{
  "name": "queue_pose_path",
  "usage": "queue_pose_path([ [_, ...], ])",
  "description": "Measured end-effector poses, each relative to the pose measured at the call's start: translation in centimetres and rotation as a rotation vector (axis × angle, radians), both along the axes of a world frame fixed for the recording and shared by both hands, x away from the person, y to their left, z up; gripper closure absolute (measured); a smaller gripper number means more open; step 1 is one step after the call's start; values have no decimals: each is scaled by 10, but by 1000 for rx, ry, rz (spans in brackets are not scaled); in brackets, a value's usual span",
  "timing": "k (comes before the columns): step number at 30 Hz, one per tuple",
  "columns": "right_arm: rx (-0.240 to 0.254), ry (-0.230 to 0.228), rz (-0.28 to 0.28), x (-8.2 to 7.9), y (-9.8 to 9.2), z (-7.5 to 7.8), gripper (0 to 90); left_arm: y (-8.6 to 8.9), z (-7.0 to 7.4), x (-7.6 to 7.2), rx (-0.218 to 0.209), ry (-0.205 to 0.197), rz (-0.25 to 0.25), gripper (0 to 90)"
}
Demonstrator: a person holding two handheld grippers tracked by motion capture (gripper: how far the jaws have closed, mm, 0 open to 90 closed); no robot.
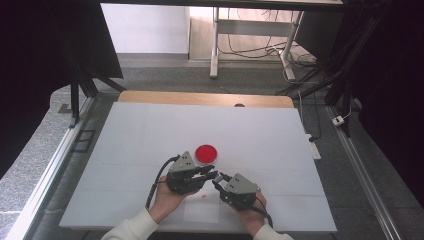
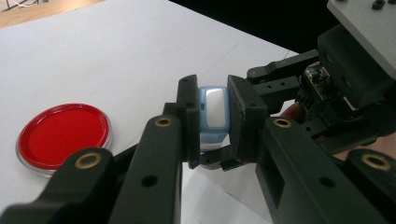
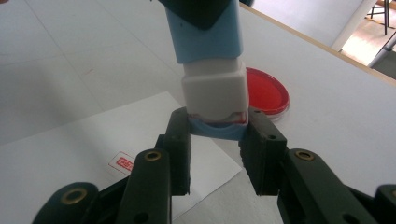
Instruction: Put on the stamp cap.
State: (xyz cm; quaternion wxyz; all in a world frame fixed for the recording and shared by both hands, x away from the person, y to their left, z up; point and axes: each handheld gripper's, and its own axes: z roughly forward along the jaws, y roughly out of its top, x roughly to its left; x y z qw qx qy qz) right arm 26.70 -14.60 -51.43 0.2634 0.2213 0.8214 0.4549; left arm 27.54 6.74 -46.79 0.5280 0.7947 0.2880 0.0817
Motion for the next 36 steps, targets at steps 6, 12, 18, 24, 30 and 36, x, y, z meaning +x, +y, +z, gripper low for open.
queue_pose_path([
  [6, -8, -3, -3, 0, 0, -1, 641, 1, 2, 1, 13, -1, 6, 756],
  [12, -21, -15, 1, -1, 1, 0, 641, -2, 2, 1, 17, 16, -3, 756],
  [18, -52, -43, -3, -2, 3, -1, 641, -3, 1, 3, 25, 38, 4, 756],
  [24, -91, -53, -8, -3, 5, -1, 644, -5, 0, 2, 39, 31, 6, 756],
  [30, -112, -45, 2, -3, 5, -1, 646, -7, -3, 3, 48, 46, 2, 757],
  [36, -109, -63, 16, -5, 6, 2, 647, -6, -4, 4, 21, 61, -2, 758],
])
